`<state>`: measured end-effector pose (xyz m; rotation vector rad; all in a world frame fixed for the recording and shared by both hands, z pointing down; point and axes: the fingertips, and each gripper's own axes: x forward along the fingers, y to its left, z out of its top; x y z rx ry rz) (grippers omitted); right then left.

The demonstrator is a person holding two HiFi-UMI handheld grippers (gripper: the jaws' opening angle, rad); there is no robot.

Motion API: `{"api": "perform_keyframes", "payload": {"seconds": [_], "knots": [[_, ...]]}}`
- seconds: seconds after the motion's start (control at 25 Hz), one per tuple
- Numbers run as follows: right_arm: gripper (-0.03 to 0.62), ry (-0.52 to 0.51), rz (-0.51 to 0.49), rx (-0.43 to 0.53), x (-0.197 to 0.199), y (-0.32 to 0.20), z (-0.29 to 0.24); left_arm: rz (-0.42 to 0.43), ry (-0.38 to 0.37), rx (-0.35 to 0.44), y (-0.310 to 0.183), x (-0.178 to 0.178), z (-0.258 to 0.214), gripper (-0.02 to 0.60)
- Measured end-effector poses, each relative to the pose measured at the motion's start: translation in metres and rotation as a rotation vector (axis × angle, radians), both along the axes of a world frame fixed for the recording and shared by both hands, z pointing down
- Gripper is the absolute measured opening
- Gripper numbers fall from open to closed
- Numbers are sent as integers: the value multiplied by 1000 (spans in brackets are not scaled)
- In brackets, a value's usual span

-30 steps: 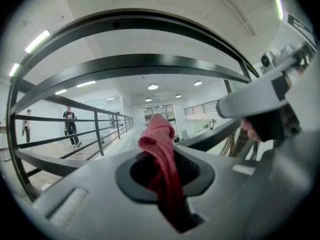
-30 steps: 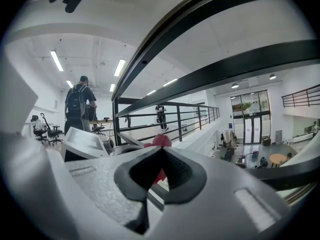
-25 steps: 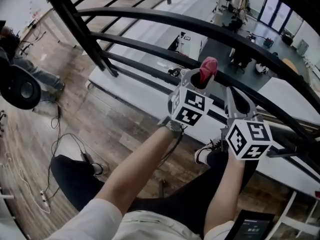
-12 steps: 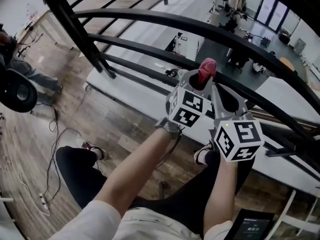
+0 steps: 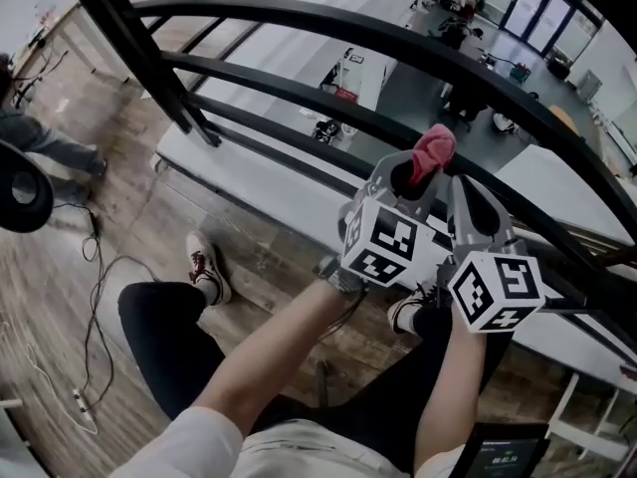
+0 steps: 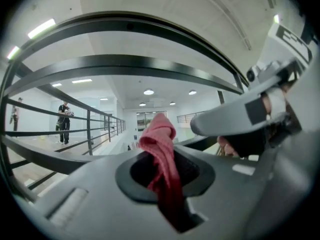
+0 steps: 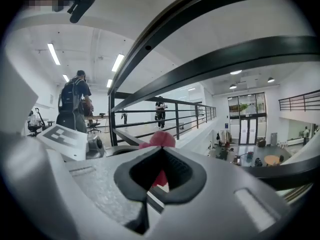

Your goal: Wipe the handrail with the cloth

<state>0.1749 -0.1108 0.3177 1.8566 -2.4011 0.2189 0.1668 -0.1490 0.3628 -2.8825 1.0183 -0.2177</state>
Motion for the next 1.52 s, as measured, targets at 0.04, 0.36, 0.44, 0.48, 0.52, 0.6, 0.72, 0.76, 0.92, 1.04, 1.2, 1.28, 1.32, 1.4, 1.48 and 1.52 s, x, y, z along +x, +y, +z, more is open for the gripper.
{"api": "perform_keyframes", "payload": {"seconds": [0.04, 0.36, 0.44, 0.48, 0.52, 0.6, 0.72, 0.76, 0.92, 1.04, 1.2, 1.28, 1.32, 1.4, 1.48, 1.52], "knots": [[2, 11, 11, -12, 2, -2, 5, 5, 9, 8, 0, -2, 1, 67], [2, 106, -6, -32, -5, -17, 6, 65, -38, 100, 3, -18, 19, 67], [2, 129, -6, -29, -10, -22, 6, 93, -41, 114, 4, -20, 20, 67], [2, 134, 2, -29, -10, -25, 8, 103, -43, 119, 4, -21, 21, 67], [2, 133, 12, -30, -9, -28, 9, 107, -41, 119, 4, -23, 22, 66], [2, 119, 30, -30, -7, -35, 9, 99, -22, 102, 1, -28, 22, 66], [2, 102, 62, -25, -7, -44, 7, 84, 15, 84, -6, -39, 19, 66], [2, 102, 75, -22, -8, -47, 6, 84, 21, 85, -9, -43, 18, 65], [2, 121, 98, -29, -17, -55, 8, 87, 13, 97, -22, -65, 17, 65], [2, 136, 118, -34, -24, -59, 12, 90, 13, 103, -31, -82, 18, 64], [2, 132, 157, -44, -33, -64, 18, 109, 16, 97, -40, -99, 18, 64], [2, 138, 170, -47, -42, -67, 18, 141, 6, 85, -43, -102, 19, 65], [2, 142, 174, -56, -48, -68, 18, 160, -4, 77, -43, -103, 20, 65], [2, 148, 181, -82, -63, -68, 9, 192, -27, 61, -44, -105, 21, 64], [2, 178, 193, -52, -76, -63, -8, 197, -35, 38, -47, -109, 22, 65], [2, 199, 203, -23, -79, -61, -11, 193, -36, 26, -48, -112, 22, 65]]}}
